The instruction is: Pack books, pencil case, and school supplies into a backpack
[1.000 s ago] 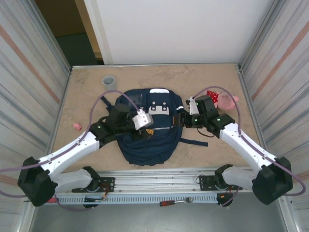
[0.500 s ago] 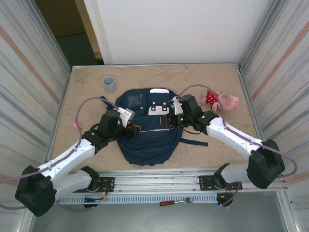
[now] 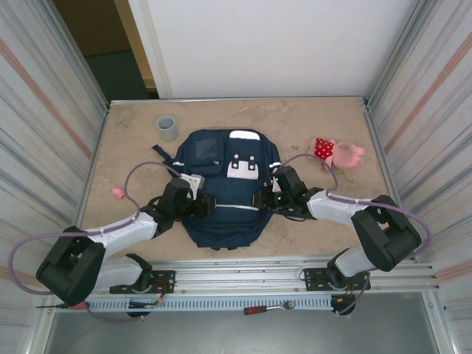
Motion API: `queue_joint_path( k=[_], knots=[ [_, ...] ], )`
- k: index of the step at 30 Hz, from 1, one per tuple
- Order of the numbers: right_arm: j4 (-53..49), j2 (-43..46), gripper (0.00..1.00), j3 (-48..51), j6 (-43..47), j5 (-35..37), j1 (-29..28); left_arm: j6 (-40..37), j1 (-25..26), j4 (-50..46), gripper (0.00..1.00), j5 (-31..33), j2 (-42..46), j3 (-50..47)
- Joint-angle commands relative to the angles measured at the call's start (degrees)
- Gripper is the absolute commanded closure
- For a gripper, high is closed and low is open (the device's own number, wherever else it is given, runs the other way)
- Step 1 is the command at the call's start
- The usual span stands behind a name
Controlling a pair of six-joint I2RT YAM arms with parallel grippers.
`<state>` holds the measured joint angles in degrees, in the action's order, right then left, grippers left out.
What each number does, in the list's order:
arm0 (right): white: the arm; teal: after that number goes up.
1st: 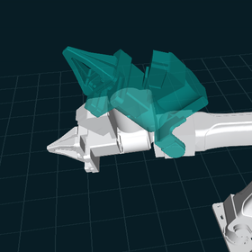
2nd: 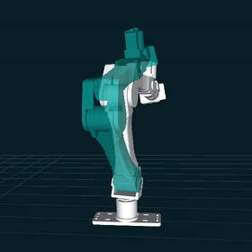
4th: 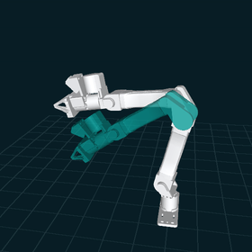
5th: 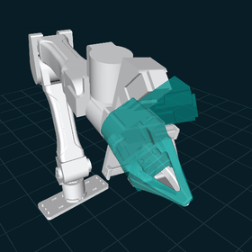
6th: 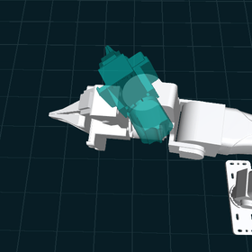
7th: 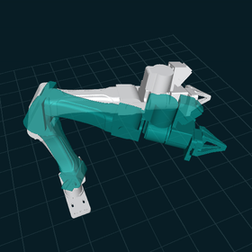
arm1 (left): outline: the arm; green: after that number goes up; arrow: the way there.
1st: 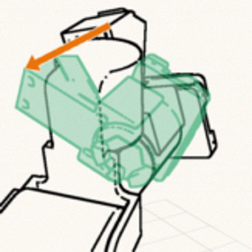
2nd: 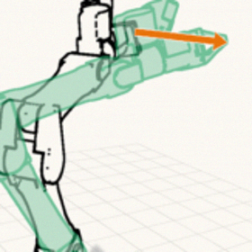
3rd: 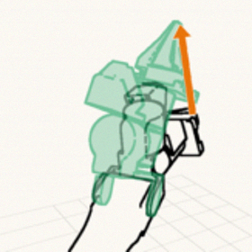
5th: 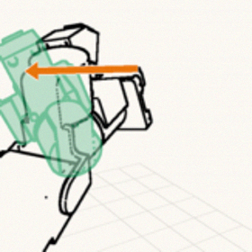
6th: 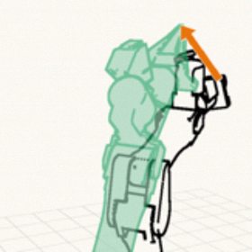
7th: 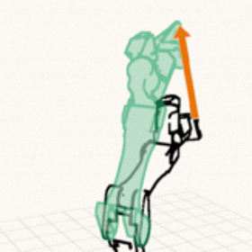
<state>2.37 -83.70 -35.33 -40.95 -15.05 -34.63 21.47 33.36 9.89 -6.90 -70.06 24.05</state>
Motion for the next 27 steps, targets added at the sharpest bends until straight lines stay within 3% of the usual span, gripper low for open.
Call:
queue_joint_path(
  k=[1, 9, 13, 16, 18, 19, 25, 26, 27],
  knots=[
    [-7.8, -0.1, 0.59, -0.5, 0.3, 5.2, 0.7, 2.1, -0.5, -4.4, 0.46, 3.2, -3.6, -0.7],
    [-10.2, 5.0, 0.56, 0.4, 2.2, 1.3, 9.1, -0.4, 3.9, -2.5, 0.44, 3.2, -12.1, 7.8],
    [-15.1, 10.6, 0.53, -1.5, 5.4, 0.5, 12.5, -0.5, 4.1, -2.9, 0.43, 5.1, -10.5, 10.5],
    [-20.3, 16.6, 0.47, -3.6, 8.9, 0.4, 16.9, -3.9, 4.0, -6.9, 0.36, 9.5, -4.4, 12.9],
    [-23.2, 21.5, 0.26, -5.2, 11.6, 0.7, 21.0, -8.0, 3.5, -9.4, 0.29, 14.1, 1.5, 14.0],
    [-24.1, 23.6, 0.03, -5.8, 13.2, 1.0, 23.0, -9.8, 2.9, -9.9, 0.26, 16.1, 4.3, 14.0],
    [-21.8, 35.2, 0.01, -4.9, 21.5, 6.0, 37.5, -20.5, -6.7, -6.8, 0.12, 25.8, 21.1, 8.0],
    [-19.7, 36.2, 0.01, -3.7, 22.6, 6.0, 39.9, -22.7, -8.4, -4.9, 0.03, 26.9, 23.6, 6.0],
    [-17.1, 36.9, 0.01, -2.2, 24.2, 5.2, 41.9, -24.5, -10.3, -2.9, 0.01, 28.3, 25.5, 3.8]
  ],
)
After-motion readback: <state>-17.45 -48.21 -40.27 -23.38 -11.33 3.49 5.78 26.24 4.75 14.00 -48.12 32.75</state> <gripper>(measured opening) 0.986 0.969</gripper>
